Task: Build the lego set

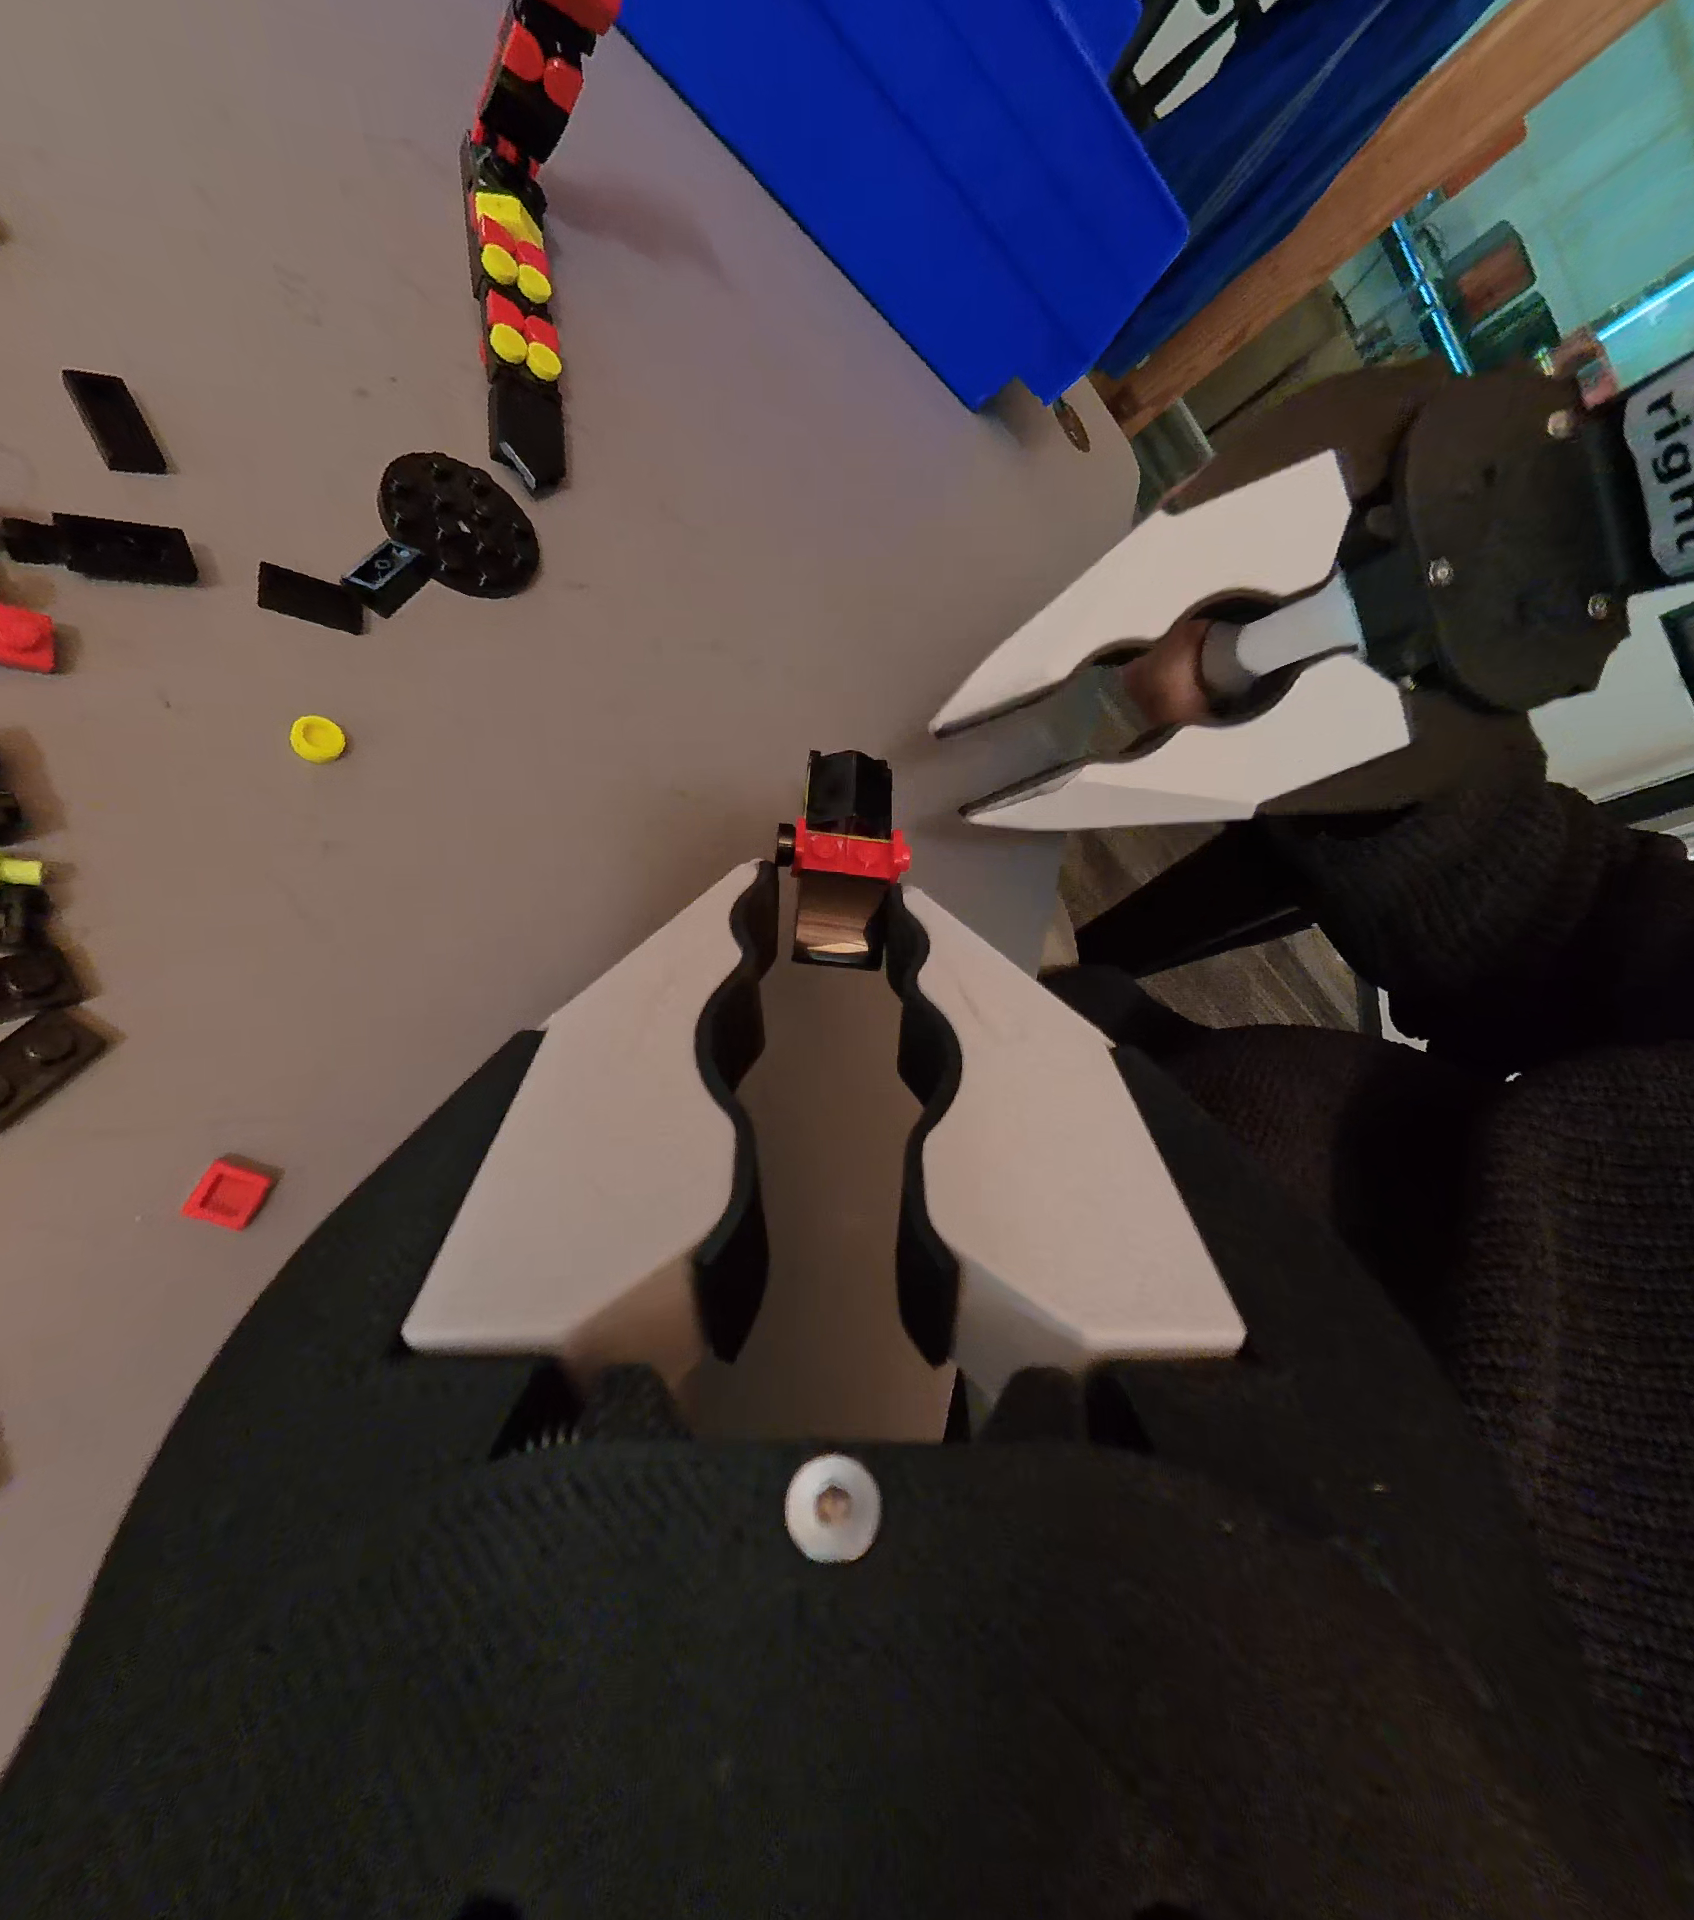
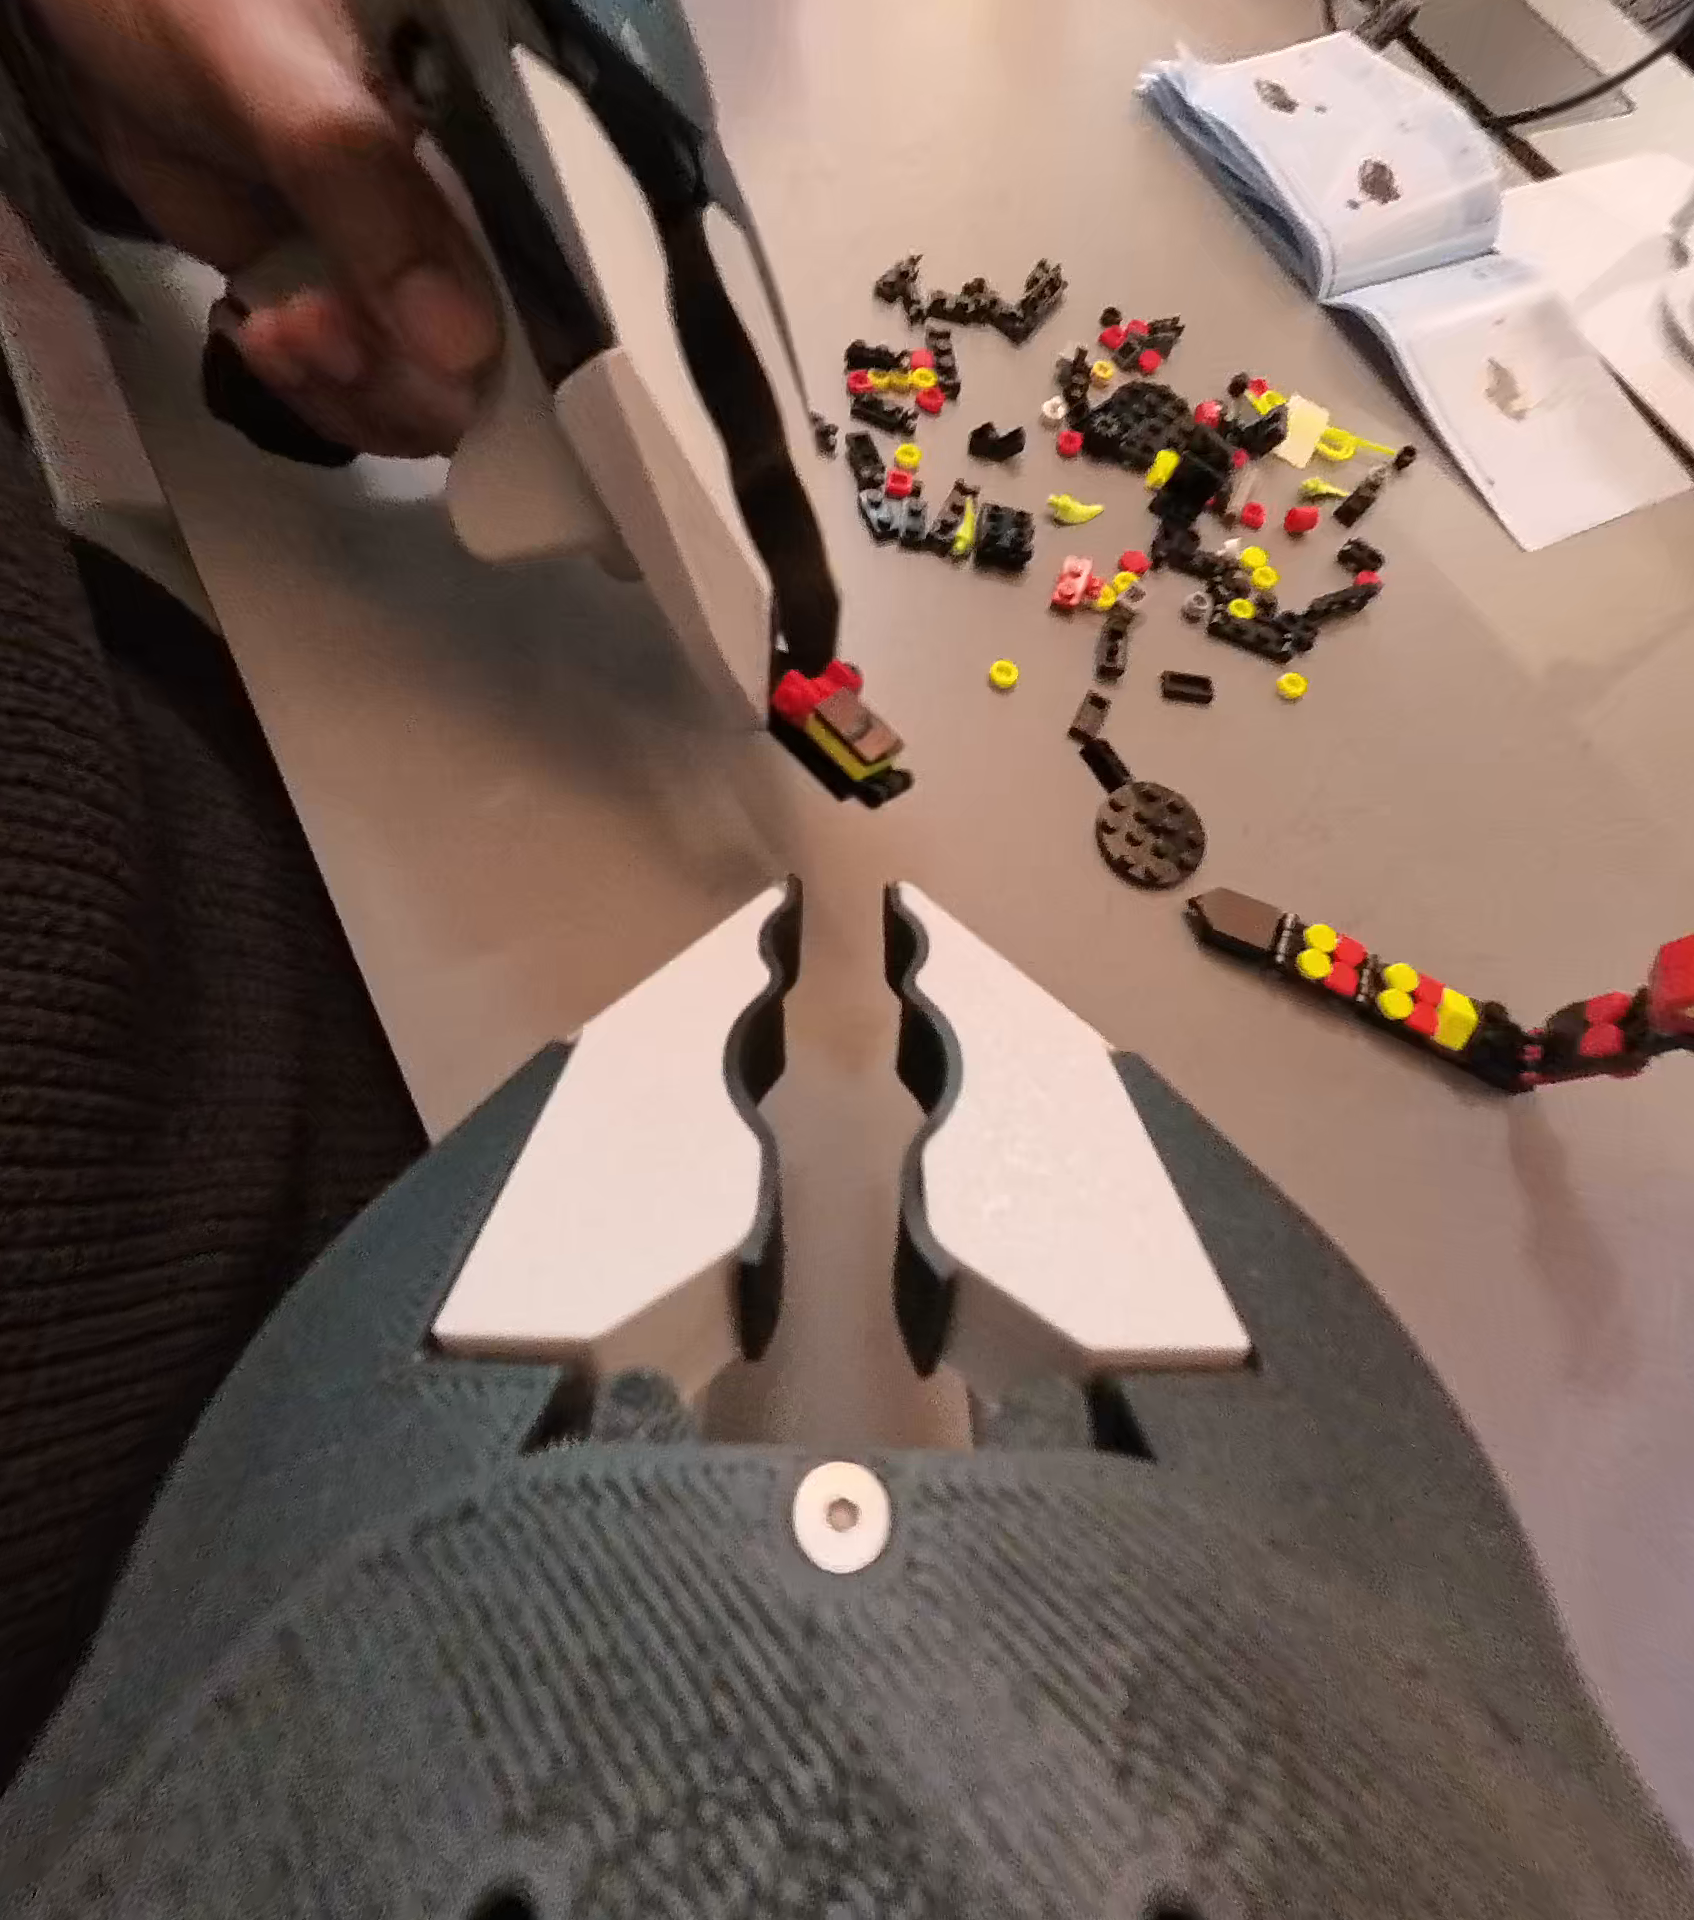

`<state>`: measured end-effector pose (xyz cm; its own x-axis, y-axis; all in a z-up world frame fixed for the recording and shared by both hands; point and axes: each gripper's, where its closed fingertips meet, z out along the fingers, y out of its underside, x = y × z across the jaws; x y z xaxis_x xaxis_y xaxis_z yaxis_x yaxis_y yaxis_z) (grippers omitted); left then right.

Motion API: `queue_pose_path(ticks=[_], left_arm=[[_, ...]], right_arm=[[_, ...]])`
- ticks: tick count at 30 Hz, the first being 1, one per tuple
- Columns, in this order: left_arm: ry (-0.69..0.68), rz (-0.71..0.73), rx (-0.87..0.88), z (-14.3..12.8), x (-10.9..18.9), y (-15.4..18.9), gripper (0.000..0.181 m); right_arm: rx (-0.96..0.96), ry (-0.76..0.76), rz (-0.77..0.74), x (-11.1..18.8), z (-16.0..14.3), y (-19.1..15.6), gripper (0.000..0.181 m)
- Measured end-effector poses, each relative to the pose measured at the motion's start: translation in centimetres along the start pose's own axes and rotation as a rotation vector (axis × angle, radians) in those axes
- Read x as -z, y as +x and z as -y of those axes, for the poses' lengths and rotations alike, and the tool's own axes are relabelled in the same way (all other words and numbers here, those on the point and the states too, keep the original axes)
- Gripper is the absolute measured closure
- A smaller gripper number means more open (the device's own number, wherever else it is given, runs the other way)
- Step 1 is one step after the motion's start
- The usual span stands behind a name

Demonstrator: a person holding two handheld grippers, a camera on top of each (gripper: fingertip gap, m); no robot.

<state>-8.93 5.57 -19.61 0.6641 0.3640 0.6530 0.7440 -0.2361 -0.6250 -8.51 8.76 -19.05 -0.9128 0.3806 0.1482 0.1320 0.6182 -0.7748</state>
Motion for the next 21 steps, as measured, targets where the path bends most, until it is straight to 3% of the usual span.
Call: queue_pose_path(ticks=[1, 10, 21], left_arm=[[0.001, 0.001, 0.001, 0.0, 0.0, 0.0, 0.167], [-0.007, 0.004, 0.008, -0.1, -0.1, -0.2, 0.167], [-0.055, 0.036, 0.011, -1.1, -0.5, -1.0, 0.166]], right_arm=[[0.016, -0.021, 0.013, -0.2, -0.3, -0.4, 0.169], [0.024, -0.178, 0.099, -2.0, -3.1, -2.6, 0.17], [0.181, -0.244, 0.044, -3.0, -3.5, -3.5, 0.179]])
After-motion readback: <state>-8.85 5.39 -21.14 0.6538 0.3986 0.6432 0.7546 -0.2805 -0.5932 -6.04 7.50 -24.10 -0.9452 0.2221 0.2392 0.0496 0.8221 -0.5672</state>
